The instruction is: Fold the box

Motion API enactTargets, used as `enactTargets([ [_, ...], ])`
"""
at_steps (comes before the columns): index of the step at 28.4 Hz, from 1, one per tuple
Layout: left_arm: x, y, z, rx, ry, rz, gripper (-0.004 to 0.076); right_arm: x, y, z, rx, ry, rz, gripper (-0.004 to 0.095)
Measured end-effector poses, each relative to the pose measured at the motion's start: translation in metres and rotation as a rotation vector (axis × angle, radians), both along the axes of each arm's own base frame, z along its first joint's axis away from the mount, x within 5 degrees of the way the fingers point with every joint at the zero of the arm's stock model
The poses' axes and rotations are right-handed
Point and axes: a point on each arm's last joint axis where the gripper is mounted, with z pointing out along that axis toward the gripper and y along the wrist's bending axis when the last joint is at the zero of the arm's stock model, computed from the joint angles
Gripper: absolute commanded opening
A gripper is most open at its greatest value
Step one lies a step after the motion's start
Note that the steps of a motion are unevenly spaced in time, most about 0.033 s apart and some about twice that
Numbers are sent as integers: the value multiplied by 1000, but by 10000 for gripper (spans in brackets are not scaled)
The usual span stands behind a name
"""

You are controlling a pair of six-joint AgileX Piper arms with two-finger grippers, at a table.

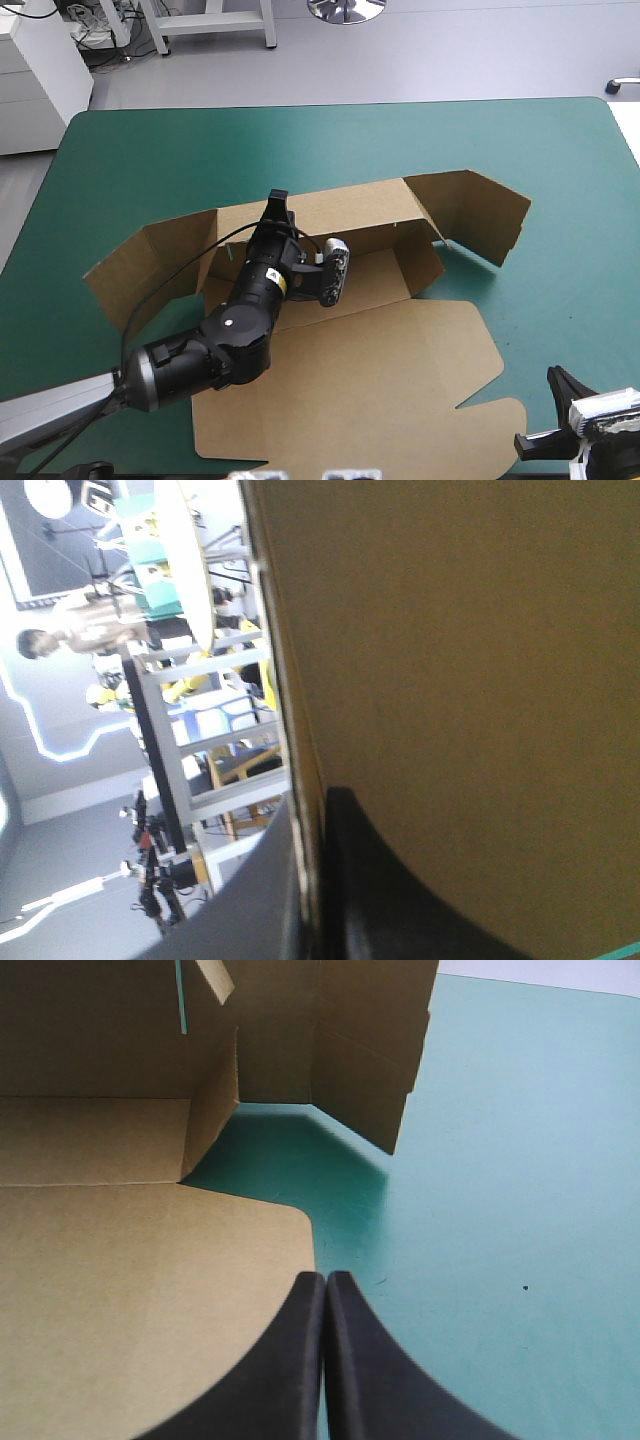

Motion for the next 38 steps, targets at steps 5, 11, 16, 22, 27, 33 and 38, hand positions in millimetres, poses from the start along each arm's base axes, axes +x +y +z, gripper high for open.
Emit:
enactTargets([
  [5,-12,20,-5,-15,-61,-53,-10,0,0,0,0,0,-1,-16],
  [11,-15,19,-6,-108,-67,-84,-10,0,0,0,3,1,-3,-15],
  [16,-16,16,-9,-175,-120,-114,-10,0,0,0,48,10,-17,-15],
  [22,-15,20,-12,-184,-127,-79,-10,0,0,1,113,14,-37,-15],
  [27,-14,19,-15,-175,-121,-63,-10,3,0,1,143,29,-46,-15],
  [33,-10,14,-25,-153,-99,-47,-10,29,6,25,240,69,-38,-15],
  [38,-10,14,-27,-156,-87,-41,-10,72,10,78,265,106,-38,-15],
])
